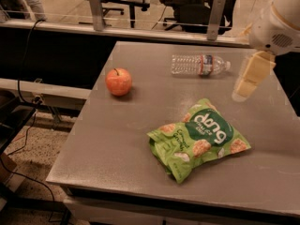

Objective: Move water bottle near green rice chip bag

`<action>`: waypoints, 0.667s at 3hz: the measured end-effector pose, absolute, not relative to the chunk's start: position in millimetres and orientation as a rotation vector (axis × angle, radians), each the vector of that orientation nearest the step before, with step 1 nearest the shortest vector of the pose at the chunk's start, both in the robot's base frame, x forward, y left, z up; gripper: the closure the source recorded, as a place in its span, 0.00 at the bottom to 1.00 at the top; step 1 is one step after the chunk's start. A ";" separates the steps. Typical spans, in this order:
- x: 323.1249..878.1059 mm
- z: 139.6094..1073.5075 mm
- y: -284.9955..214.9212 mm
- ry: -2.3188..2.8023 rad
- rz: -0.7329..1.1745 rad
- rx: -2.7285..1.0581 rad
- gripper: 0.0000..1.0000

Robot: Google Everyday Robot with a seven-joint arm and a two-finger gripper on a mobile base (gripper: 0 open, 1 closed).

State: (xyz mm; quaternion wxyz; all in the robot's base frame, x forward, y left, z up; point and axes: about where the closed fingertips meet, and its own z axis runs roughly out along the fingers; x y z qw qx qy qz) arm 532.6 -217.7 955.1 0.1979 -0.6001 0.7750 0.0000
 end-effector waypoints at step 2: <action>615.8 921.5 -227.9 2.170 0.001 -1.701 0.00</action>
Offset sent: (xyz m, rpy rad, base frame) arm 0.1171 -0.0192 -0.0391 -0.0015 0.0155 0.0119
